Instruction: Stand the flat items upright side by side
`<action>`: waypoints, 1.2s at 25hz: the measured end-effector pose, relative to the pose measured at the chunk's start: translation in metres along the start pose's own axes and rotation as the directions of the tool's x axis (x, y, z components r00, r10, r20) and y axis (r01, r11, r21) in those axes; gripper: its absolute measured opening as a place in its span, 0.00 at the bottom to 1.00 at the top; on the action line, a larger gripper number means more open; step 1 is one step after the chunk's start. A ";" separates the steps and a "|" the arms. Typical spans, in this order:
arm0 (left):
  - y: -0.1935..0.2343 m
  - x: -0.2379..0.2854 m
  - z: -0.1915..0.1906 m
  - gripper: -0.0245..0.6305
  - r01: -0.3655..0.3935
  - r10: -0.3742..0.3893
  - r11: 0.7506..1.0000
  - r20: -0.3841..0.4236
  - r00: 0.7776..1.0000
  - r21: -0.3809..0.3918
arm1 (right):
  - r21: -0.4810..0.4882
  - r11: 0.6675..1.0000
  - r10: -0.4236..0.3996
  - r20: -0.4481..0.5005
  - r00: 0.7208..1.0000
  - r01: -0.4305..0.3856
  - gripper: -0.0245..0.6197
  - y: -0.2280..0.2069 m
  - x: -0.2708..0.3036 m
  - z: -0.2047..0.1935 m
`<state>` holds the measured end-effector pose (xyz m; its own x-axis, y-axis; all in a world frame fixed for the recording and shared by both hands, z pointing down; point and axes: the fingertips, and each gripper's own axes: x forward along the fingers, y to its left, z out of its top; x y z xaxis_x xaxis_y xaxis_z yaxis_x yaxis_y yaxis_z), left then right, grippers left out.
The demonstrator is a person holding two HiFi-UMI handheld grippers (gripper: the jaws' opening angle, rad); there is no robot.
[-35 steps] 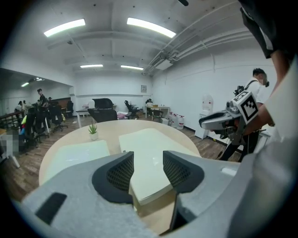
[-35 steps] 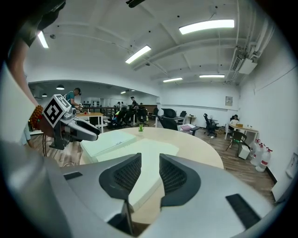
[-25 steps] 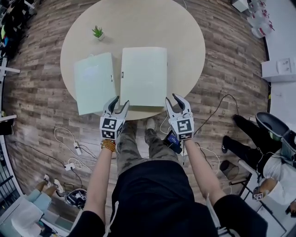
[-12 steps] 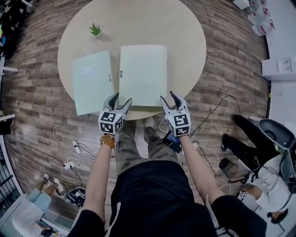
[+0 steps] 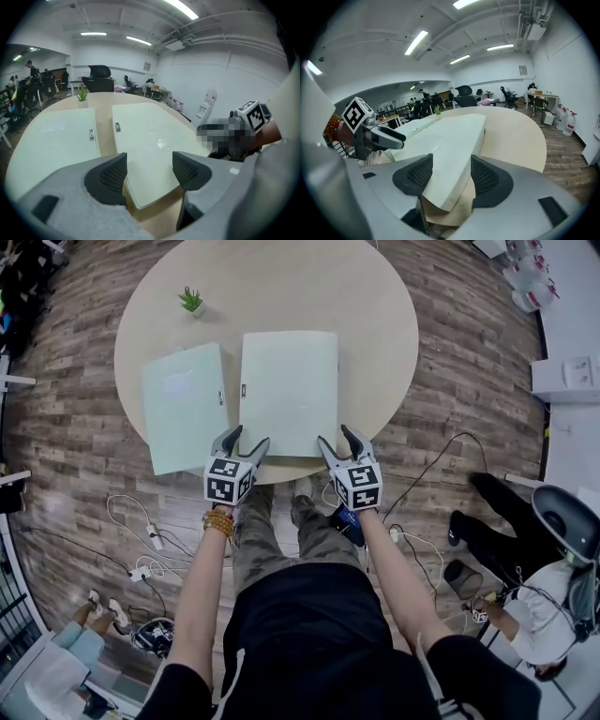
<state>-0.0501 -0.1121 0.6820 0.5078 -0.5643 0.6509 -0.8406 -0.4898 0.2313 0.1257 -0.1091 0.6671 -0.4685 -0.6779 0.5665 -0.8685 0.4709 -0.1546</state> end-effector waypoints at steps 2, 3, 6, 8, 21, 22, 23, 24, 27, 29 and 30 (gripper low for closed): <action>0.005 0.000 -0.001 0.53 -0.038 0.038 0.999 -0.011 0.999 0.004 | 0.013 1.000 0.007 -0.009 1.000 -0.007 0.44 0.001 0.002 -0.003; 0.009 0.001 -0.003 0.54 -0.060 0.060 0.998 -0.019 0.998 0.009 | 0.017 1.000 0.011 -0.014 1.000 -0.011 0.44 0.001 0.003 -0.005; 0.012 0.004 -0.004 0.55 -0.075 0.075 0.997 -0.058 0.996 0.005 | 0.044 0.999 0.023 -0.024 0.999 -0.022 0.44 0.001 0.006 -0.008; 0.010 0.008 -0.005 0.55 -0.052 0.052 0.999 -0.102 0.993 -0.002 | 0.064 0.998 0.030 -0.027 0.999 -0.028 0.44 0.001 0.007 -0.010; 0.011 0.017 -0.003 0.58 -0.085 0.062 0.989 -0.179 0.982 -0.119 | -0.036 0.996 0.078 -0.101 0.992 -0.082 0.45 0.002 0.010 -0.009; 0.009 0.018 -0.002 0.59 -0.081 0.057 0.988 -0.177 0.983 -0.134 | -0.031 0.995 0.086 -0.105 0.991 -0.090 0.45 -0.001 0.010 -0.010; 0.008 0.018 -0.001 0.59 -0.075 0.049 0.986 -0.173 0.984 -0.147 | -0.023 0.995 0.095 -0.107 0.990 -0.098 0.45 -0.003 0.009 -0.010; 0.006 0.019 -0.001 0.58 -0.069 0.041 0.985 -0.170 0.985 -0.160 | -0.018 0.994 0.102 -0.108 0.989 -0.105 0.45 -0.006 0.009 -0.010; 0.002 0.021 0.002 0.57 -0.044 0.013 0.980 -0.158 0.987 -0.195 | -0.034 0.992 0.114 -0.109 0.988 -0.118 0.45 -0.014 0.008 -0.008; -0.001 0.022 0.005 0.56 -0.030 -0.002 0.978 -0.152 0.988 -0.207 | -0.054 0.991 0.116 -0.111 0.987 -0.123 0.46 -0.021 0.008 -0.005; -0.002 0.023 0.006 0.56 -0.026 -0.006 0.978 -0.148 0.989 -0.209 | -0.065 0.990 0.116 -0.112 0.987 -0.124 0.46 -0.024 0.008 -0.004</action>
<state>-0.0354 -0.1278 0.6917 0.4790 -0.4568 0.7496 -0.8742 -0.3254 0.3603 0.1433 -0.1240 0.6784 -0.5451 -0.5510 0.6319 -0.7913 0.5872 -0.1705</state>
